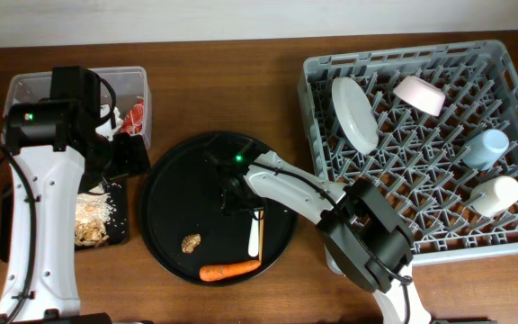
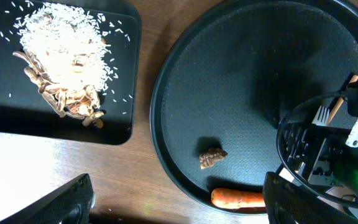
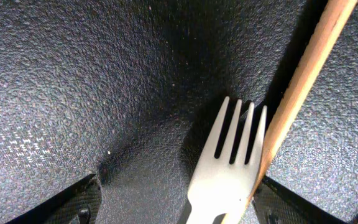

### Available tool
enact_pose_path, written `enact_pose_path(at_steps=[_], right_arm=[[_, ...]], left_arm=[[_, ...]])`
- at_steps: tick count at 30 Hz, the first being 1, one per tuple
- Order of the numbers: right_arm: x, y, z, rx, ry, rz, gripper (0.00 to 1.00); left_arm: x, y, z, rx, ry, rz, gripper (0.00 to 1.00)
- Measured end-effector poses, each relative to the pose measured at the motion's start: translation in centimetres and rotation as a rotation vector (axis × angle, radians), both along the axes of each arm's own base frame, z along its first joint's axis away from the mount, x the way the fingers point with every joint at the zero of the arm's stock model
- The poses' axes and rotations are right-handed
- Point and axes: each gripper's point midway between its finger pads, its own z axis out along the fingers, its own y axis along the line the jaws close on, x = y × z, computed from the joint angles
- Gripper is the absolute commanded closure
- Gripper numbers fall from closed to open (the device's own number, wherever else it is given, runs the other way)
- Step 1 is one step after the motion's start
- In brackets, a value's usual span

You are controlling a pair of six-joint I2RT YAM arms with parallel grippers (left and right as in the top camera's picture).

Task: Sort waste into correct bins and load items into the dishwasher rack
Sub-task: 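Reach the right gripper to the white fork on the tray and grasp, then carry the fork into the rack with the right gripper and release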

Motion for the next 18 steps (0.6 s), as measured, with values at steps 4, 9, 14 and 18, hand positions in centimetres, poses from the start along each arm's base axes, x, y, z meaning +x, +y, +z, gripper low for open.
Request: enact_pose_path(at_steps=[4, 9, 14, 18], right_arm=[[-0.4, -0.4, 0.0, -0.017, 0.019, -0.017, 0.72], [-0.6, -0.6, 0.0, -0.022, 0.03, -0.032, 0.72], [-0.8, -1.4, 0.0, -0.041, 0.049, -0.043, 0.76], [-0.5, -1.9, 0.1, -0.045, 0.053, -0.057, 0.76]], left_arm=[[0.0, 0.0, 0.0, 0.0, 0.0, 0.0, 0.13], [0.0, 0.0, 0.0, 0.0, 0.0, 0.0, 0.13], [0.0, 0.0, 0.0, 0.0, 0.0, 0.0, 0.13], [0.0, 0.0, 0.0, 0.0, 0.0, 0.0, 0.13]])
